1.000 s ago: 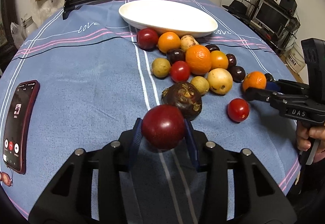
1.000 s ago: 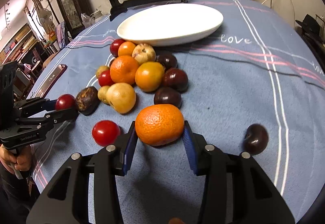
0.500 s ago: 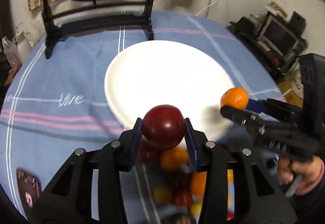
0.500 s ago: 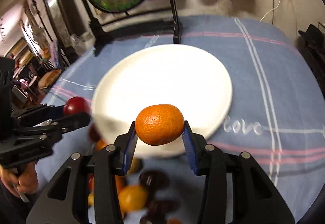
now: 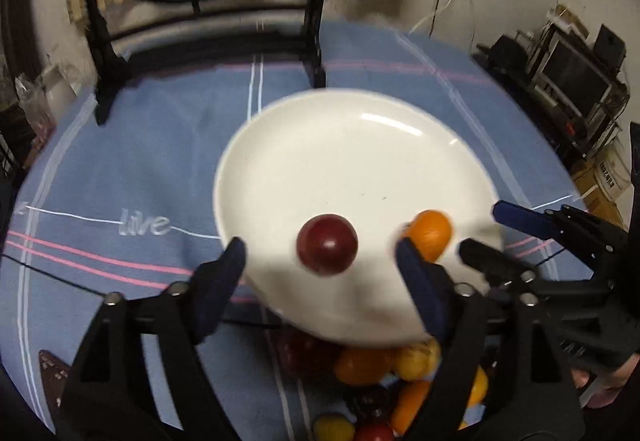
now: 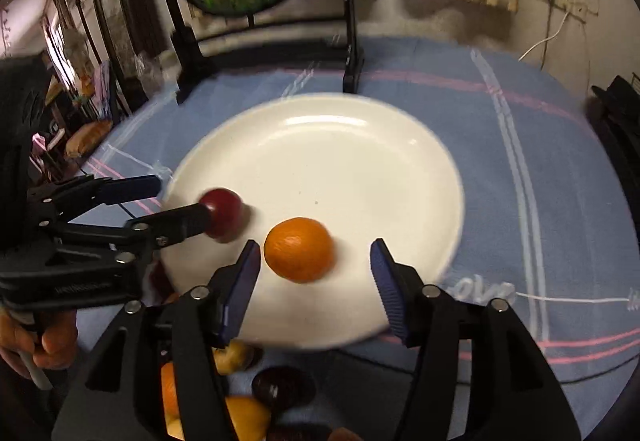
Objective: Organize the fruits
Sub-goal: 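Grasp the tangerine with the right tool while the left tool grasps a red plum, place both on the plate, then place a dark plum with the right tool while the left tool places the mangosteen on the plate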
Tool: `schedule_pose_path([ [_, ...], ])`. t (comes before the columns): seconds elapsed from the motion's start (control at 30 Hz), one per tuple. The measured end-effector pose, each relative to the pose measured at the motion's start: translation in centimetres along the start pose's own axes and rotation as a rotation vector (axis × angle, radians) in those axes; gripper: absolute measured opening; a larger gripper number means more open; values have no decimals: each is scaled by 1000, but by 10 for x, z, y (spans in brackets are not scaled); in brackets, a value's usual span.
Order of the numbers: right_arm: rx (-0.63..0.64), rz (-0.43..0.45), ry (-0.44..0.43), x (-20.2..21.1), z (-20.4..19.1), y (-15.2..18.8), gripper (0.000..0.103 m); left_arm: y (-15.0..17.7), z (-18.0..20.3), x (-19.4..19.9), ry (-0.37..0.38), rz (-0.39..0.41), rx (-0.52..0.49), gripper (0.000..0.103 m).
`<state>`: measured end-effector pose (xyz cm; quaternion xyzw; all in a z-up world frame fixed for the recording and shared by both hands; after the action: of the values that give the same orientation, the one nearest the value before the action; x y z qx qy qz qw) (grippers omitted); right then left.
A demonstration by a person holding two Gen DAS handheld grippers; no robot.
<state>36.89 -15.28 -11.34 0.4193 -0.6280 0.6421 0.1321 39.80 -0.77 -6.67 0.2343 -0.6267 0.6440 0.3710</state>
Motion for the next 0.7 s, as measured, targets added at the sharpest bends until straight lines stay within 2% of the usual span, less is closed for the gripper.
schedule_pose_path([
  [0.03,-10,31,0,16,4,2,66,3,0,19,6,41,1,94],
  [0.1,-34,91,29,49,16,14,66,16,1,49,23,99,-4,99],
  [0.23,-131,160,128,102,53,61,66,67,1,95,22,186,-11,101],
  [0.37,-200,105,159,109,67,113,66,117,0,99,28,146,-4,101],
  [0.47,-170,24,164,102,57,146,66,147,4,94,101,82,39,101],
  [0.53,-153,0,176,98,51,155,66,161,3,92,109,62,47,101],
  [0.7,-128,-40,234,91,51,161,66,179,2,89,46,58,32,101],
])
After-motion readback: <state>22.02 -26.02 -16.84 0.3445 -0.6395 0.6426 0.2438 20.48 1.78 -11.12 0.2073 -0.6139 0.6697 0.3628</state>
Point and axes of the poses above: each gripper's, at about its wrist camera, not at the fingertips, and x roughly against the way its jaws point, z to its right, y to its underside, the point moved 7 cm from there along -x, roughly the way its jaws point, and after that the axes turned 1 degree about -z, right-handed, at the moved point
